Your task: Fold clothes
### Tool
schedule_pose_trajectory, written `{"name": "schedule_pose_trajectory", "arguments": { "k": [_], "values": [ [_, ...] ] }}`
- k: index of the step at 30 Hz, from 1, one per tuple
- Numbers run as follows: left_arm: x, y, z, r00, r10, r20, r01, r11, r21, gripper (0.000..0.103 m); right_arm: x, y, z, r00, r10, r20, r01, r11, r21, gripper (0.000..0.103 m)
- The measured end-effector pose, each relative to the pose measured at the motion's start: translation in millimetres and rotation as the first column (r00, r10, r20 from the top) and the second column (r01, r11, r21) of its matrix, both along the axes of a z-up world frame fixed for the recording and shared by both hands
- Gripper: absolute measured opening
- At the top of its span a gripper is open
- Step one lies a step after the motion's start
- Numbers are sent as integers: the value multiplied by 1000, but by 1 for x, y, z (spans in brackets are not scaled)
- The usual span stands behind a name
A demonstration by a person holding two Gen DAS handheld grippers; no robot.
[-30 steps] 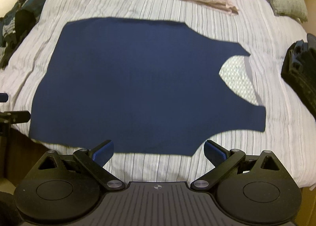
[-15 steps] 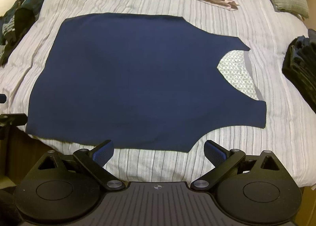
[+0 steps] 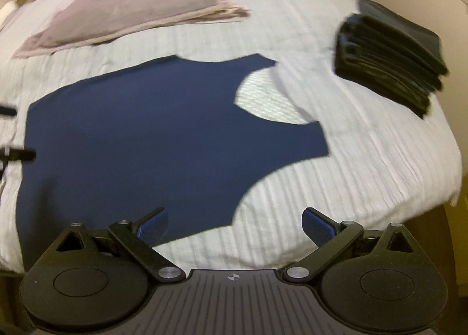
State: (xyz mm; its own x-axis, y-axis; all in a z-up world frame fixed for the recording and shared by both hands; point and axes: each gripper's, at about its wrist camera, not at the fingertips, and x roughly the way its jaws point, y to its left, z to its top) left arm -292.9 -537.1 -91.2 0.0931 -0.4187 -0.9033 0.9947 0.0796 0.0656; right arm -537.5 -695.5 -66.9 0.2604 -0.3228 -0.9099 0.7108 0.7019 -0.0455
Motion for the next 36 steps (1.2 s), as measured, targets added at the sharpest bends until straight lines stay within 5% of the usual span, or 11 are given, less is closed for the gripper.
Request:
{"name": "schedule_pose_trajectory", "arguments": {
  "k": [10, 16, 20, 22, 23, 26, 31, 36],
  "values": [
    [-16, -157, 10, 930, -345, 129, 353, 935, -42, 97, -18, -117, -31, 989, -109, 99, 107, 994, 30, 100],
    [-26, -265, -23, 848, -505, 159, 512, 859, -6, 90, -11, -191, -74, 990, -102, 103, 93, 992, 89, 99],
    [-34, -320, -54, 745, -637, 199, 642, 765, 48, 80, -14, -222, -94, 991, -92, 101, 81, 991, 111, 97],
    [-38, -348, -70, 685, -697, 215, 699, 711, 77, 79, -14, -232, -103, 993, -79, 86, 67, 990, 128, 75],
    [-40, -361, -77, 653, -724, 222, 726, 682, 92, 79, -15, -236, -108, 994, -76, 77, 65, 989, 136, 73],
    [-46, -403, -100, 550, -801, 239, 797, 588, 139, 66, -17, -247, -119, 994, -77, 78, 64, 986, 156, 73],
    [-56, -453, -131, 430, -879, 204, 872, 463, 158, 64, -18, -257, -136, 992, -75, 101, 52, 976, 214, 73],
    [-67, -482, -155, 268, -951, 155, 936, 295, 190, 58, -15, -256, -149, 995, -2, 97, -23, 968, 250, 73]
  ]
}}
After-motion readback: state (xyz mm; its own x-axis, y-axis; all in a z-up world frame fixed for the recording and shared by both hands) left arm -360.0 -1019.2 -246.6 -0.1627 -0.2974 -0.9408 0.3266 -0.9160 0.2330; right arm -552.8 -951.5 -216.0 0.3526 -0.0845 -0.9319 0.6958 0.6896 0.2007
